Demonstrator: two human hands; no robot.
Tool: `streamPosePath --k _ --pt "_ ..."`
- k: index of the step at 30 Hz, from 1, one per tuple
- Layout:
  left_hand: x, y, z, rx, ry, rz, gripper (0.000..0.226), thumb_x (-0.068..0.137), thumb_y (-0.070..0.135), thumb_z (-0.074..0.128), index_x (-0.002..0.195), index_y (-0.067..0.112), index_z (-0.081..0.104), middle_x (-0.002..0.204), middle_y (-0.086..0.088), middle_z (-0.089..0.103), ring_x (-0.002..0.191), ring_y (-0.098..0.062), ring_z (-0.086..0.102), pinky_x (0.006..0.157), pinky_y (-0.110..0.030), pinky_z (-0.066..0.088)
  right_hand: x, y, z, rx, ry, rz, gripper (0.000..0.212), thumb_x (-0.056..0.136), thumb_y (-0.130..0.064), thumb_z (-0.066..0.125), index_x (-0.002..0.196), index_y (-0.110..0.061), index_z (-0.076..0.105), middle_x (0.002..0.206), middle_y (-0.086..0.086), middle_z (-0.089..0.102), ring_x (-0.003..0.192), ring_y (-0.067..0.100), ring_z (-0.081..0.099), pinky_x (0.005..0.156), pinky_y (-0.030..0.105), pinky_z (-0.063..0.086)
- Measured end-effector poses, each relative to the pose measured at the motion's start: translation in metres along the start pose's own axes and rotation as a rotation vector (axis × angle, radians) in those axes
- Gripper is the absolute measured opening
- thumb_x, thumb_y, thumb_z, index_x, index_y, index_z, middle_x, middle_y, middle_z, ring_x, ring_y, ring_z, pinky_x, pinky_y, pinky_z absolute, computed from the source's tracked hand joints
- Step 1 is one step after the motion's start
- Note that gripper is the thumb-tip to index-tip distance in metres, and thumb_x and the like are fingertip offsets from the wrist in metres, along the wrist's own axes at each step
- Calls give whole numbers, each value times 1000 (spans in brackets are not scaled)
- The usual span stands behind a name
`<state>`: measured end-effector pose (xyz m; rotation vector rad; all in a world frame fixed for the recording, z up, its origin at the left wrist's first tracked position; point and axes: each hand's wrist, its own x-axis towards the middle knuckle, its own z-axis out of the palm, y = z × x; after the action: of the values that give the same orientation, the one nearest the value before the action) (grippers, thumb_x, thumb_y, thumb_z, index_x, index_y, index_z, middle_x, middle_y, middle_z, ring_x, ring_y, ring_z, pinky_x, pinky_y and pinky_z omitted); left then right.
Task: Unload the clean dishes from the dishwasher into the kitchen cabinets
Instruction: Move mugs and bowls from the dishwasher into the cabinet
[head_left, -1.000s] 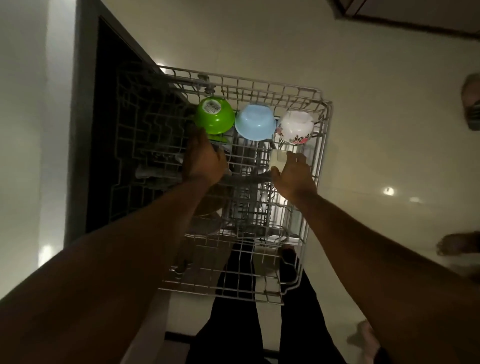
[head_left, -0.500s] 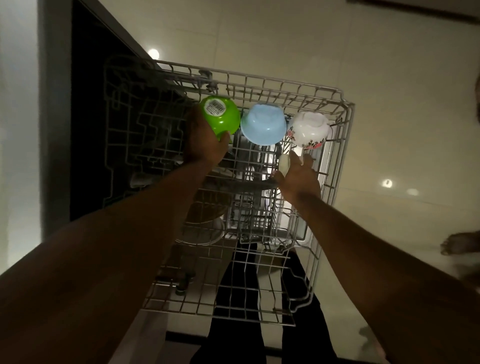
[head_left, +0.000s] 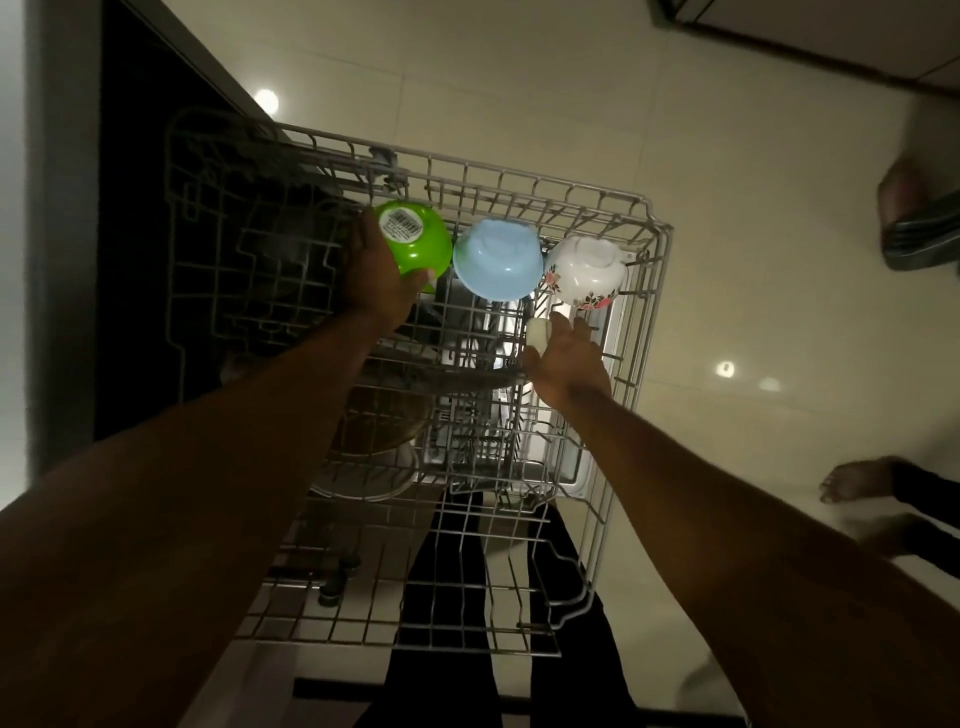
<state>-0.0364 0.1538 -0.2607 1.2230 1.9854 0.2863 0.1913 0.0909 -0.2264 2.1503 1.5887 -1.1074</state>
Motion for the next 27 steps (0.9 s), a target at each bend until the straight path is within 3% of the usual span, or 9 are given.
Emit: streamPosePath --k 5,14,17,22,25,27 --pt "-16 -2 -4 54 49 14 106 77 25 81 154 2 12 159 -21 16 145 -40 20 114 -47 27 -9 -3 -4 52 27 -80 63 95 -36 55 149 -15 30 146 15 36 128 37 46 100 49 48" --pt "-67 -4 -26 25 128 3 105 75 18 84 153 1 16 160 -20 16 145 -40 18 114 -44 20 -39 -20 -12 58 35 -155 67 97 -37 54 152 -12 27 157 18 23 141 37 32 113 45 34" --pt "-93 -1 -32 -51 119 -29 113 76 13 83 154 3 2 160 -22 11 146 -40 14 115 -50 21 -53 -24 -16 67 33 -173 67 97 -37 55 152 -11 26 157 20 23 142 37 30 114 45 32" --pt "-139 10 -36 -149 52 -85 116 81 10 78 154 11 -12 161 -22 1 146 -38 10 114 -45 20 -77 -22 -28 16 46 -244 66 97 -36 54 152 -11 28 157 20 23 141 39 31 112 45 34" --pt "-165 8 -36 -125 -32 -58 105 86 16 70 155 11 -9 161 -21 -8 148 -38 3 117 -40 16 -94 -19 -39 -32 58 -292 66 97 -37 54 152 -13 27 159 19 20 143 40 28 112 45 33" --pt "-185 11 -39 -118 -57 -46 101 87 19 69 156 10 -5 161 -22 -5 148 -41 6 120 -47 19 -107 -16 -47 -54 65 -325 66 97 -37 53 153 -15 26 159 19 19 143 40 27 111 47 34"
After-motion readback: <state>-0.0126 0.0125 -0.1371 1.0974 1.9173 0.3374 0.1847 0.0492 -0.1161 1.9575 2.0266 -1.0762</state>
